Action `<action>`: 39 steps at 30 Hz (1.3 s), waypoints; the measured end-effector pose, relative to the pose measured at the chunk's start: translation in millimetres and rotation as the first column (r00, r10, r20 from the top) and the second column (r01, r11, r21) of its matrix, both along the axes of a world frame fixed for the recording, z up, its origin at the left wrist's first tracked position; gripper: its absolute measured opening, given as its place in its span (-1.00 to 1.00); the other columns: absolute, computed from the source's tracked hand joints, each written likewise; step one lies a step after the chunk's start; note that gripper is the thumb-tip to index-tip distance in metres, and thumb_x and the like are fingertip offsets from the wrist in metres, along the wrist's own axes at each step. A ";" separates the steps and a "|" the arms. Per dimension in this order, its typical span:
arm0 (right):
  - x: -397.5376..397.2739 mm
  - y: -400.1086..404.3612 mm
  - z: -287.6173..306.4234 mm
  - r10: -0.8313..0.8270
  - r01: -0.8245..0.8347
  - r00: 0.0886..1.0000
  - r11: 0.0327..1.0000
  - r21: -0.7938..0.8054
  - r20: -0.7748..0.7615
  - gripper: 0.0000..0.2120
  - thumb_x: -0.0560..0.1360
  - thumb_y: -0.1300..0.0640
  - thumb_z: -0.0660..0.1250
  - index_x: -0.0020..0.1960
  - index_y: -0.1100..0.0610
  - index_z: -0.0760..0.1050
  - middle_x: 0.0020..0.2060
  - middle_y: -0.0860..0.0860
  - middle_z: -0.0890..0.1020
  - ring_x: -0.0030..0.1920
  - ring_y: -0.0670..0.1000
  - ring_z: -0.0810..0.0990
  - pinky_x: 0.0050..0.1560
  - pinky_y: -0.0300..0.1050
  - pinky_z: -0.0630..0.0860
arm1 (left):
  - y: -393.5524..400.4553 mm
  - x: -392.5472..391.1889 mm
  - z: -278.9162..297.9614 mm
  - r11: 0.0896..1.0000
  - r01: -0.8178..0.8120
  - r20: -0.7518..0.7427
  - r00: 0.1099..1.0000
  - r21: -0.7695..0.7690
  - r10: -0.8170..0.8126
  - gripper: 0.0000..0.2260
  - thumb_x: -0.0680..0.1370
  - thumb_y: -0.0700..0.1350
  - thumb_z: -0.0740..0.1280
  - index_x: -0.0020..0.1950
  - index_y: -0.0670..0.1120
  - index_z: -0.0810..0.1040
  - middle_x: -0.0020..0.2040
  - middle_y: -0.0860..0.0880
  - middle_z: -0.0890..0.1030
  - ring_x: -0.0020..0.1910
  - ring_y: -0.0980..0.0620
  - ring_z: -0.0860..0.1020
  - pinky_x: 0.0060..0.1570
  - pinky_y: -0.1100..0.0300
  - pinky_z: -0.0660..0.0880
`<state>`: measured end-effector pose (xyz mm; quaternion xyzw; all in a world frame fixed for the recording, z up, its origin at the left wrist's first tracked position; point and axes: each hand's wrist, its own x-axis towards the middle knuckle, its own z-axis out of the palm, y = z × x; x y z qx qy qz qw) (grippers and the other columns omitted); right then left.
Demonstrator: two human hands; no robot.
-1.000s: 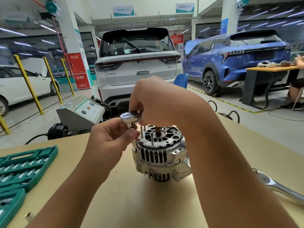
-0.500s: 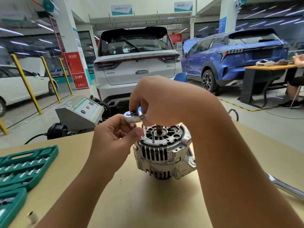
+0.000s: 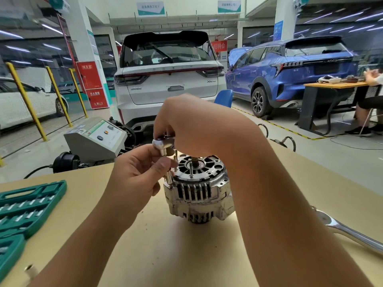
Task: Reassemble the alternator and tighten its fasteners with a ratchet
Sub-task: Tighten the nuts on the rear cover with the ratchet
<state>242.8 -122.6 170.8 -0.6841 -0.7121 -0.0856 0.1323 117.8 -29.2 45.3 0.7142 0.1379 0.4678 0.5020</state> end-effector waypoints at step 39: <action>12.8 2.5 -2.4 -0.011 0.011 0.997 1.000 0.010 -0.079 -0.64 0.49 0.32 0.40 0.07 -0.11 0.72 -0.18 -0.12 0.68 -0.15 -0.05 0.63 -0.11 -0.13 0.64 | -6.3 1.7 2.1 1.000 -0.013 0.042 0.999 -0.017 0.013 -0.91 0.47 -0.15 0.53 -0.04 -0.07 0.71 -0.18 -0.19 0.71 -0.25 -0.13 0.68 -0.50 0.17 0.47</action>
